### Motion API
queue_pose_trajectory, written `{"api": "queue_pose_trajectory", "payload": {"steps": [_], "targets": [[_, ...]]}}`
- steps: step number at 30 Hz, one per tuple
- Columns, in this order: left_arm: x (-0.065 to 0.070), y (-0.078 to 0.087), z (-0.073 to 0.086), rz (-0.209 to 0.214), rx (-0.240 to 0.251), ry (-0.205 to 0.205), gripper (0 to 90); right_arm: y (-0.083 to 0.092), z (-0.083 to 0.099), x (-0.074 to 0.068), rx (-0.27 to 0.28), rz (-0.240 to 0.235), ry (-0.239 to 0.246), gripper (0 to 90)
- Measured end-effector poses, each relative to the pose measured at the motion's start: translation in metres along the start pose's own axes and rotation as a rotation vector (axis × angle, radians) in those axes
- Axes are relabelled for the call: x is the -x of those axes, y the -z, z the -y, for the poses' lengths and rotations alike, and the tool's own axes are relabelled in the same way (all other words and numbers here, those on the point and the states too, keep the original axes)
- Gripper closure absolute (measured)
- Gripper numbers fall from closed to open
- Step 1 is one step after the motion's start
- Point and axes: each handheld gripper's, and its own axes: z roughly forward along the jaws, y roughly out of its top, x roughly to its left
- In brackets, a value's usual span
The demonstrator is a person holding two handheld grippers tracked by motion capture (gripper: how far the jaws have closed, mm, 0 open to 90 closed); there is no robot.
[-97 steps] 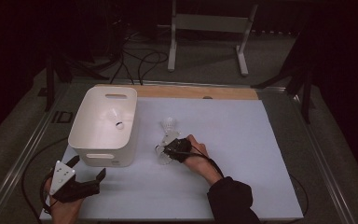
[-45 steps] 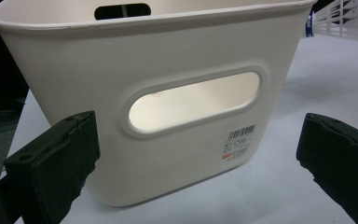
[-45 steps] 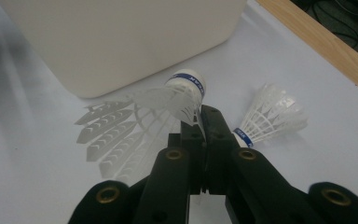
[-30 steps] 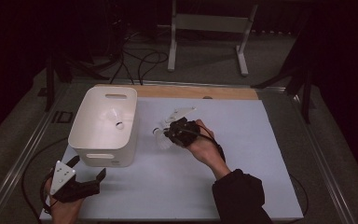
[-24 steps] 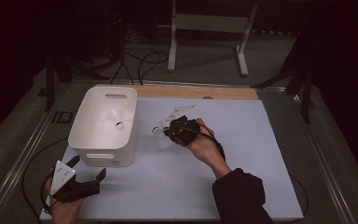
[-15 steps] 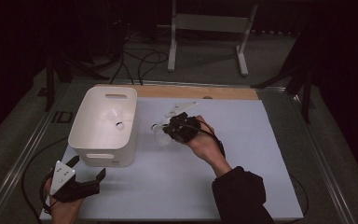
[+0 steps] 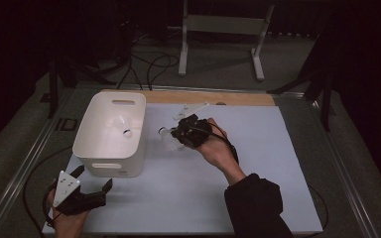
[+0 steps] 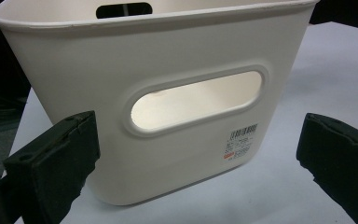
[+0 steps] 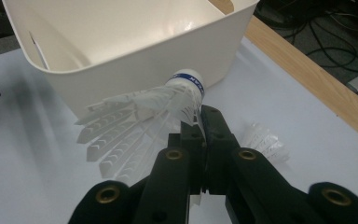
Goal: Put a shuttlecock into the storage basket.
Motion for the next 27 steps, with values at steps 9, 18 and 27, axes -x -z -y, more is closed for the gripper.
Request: {"api": "queue_pose_trajectory", "payload": {"steps": [9, 18, 27], "targets": [[0.0, 0.0, 0.0, 0.0, -0.003, 0.0, 0.2, 0.002, -0.008, -0.001, 0.008, -0.002, -0.001, 88.7], [0.0, 0.0, 0.0, -0.002, -0.003, 0.0, 0.2, 0.003, -0.014, -0.002, 0.012, -0.004, 0.001, 88.7], [0.0, 0.0, 0.0, -0.003, -0.001, 0.001, 0.2, 0.004, -0.022, -0.004, 0.017, -0.011, -0.004, 88.7]]}}
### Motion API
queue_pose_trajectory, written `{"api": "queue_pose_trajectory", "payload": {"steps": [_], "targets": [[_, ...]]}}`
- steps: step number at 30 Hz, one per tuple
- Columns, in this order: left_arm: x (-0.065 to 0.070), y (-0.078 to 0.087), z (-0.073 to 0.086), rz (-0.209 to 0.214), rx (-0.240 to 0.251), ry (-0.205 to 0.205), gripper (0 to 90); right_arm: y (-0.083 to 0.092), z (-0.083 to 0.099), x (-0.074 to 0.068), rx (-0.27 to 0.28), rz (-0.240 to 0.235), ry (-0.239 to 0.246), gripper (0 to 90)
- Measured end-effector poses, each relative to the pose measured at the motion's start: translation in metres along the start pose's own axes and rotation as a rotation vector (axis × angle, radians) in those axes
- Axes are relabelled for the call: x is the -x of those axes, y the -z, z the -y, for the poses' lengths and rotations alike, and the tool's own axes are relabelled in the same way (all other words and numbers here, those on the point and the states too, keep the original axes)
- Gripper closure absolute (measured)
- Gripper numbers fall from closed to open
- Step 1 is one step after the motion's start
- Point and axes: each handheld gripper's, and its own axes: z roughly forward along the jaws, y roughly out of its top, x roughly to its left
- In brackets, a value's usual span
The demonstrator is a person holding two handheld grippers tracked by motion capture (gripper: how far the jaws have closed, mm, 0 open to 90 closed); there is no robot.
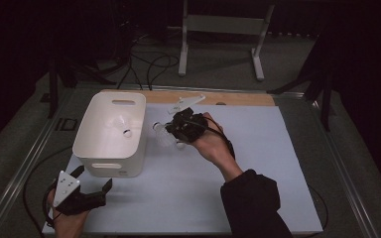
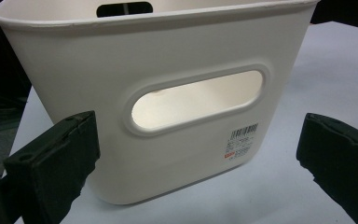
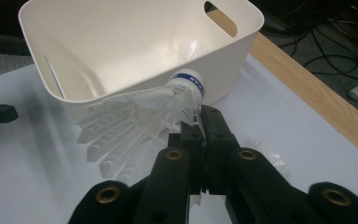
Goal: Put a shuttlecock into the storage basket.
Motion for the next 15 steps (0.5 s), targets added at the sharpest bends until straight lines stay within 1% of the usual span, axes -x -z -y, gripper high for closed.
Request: {"api": "queue_pose_trajectory", "payload": {"steps": [15], "targets": [[0.0, 0.0, 0.0, -0.001, 0.001, 0.002, 0.2, 0.006, -0.012, 0.0, 0.019, -0.008, -0.001, 88.7]]}}
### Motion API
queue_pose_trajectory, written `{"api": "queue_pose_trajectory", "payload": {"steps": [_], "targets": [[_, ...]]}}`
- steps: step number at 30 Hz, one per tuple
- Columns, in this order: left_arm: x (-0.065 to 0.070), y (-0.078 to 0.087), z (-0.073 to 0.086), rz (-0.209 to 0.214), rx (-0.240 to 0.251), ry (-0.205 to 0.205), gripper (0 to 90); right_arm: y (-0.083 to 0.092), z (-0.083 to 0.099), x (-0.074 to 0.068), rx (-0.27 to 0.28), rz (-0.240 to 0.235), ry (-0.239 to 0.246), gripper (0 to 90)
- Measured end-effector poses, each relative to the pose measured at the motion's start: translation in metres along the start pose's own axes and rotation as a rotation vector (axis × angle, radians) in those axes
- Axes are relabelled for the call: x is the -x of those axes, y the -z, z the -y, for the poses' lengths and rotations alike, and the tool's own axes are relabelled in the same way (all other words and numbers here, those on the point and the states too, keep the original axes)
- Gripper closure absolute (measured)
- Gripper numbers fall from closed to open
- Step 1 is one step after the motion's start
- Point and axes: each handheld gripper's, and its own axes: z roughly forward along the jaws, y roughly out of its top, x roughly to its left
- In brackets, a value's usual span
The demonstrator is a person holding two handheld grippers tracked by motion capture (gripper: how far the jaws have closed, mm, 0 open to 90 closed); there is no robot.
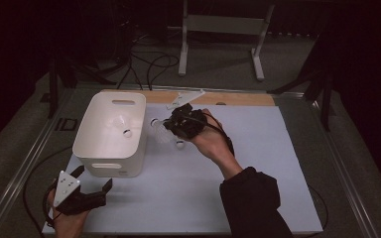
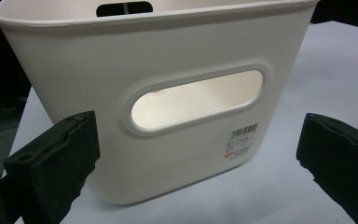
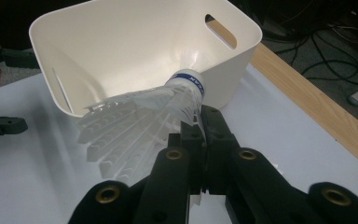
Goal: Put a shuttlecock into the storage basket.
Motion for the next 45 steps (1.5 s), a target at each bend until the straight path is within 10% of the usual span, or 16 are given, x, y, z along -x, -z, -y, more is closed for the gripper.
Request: {"api": "queue_pose_trajectory", "payload": {"steps": [45], "targets": [[-0.001, 0.001, 0.0, -0.004, -0.002, -0.001, 0.2, 0.001, -0.032, -0.012, 0.04, -0.025, 0.008, 88.7]]}}
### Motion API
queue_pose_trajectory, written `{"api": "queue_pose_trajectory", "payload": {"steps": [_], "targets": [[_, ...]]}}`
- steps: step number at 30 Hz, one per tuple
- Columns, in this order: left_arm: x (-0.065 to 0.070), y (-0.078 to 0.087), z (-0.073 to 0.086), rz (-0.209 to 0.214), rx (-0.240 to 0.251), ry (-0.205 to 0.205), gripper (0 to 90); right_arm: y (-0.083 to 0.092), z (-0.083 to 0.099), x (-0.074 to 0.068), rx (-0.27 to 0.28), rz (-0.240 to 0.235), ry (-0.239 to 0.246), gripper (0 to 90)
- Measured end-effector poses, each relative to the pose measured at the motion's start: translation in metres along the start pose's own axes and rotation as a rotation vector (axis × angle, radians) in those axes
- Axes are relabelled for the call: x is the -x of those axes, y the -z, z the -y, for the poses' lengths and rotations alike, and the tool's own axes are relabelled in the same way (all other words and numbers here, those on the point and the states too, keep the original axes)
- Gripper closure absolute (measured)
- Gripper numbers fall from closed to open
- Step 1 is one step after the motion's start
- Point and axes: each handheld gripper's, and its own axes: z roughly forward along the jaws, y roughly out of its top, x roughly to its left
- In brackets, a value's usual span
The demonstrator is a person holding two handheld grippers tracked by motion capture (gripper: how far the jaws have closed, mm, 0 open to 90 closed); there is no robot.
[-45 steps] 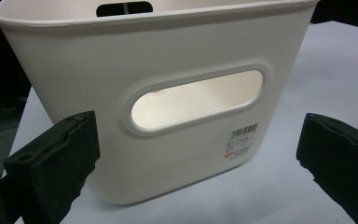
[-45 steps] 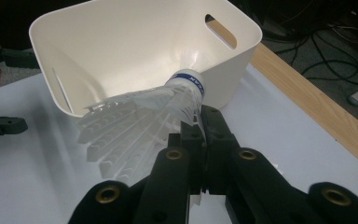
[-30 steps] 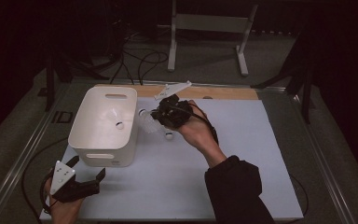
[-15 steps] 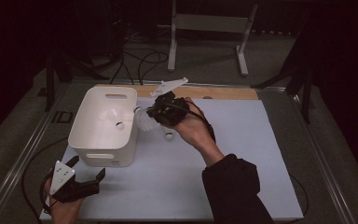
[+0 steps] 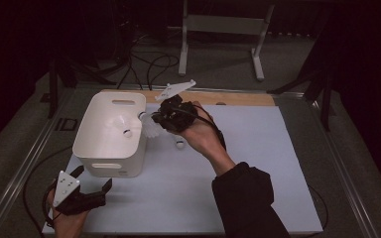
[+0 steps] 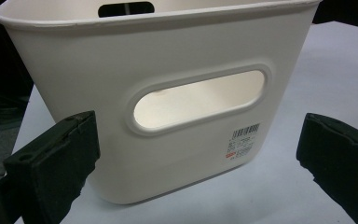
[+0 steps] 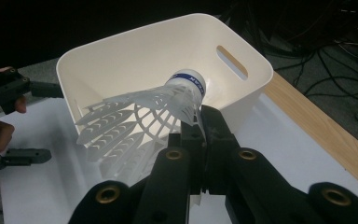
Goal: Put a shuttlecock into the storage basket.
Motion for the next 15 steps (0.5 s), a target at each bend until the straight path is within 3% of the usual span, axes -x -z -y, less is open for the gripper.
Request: {"api": "queue_pose_trajectory", "payload": {"steps": [15], "targets": [[-0.0005, 0.0001, 0.0, 0.001, -0.002, -0.002, 0.2, -0.0046, -0.0105, 0.0013, 0.012, 0.005, -0.008, 88.7]]}}
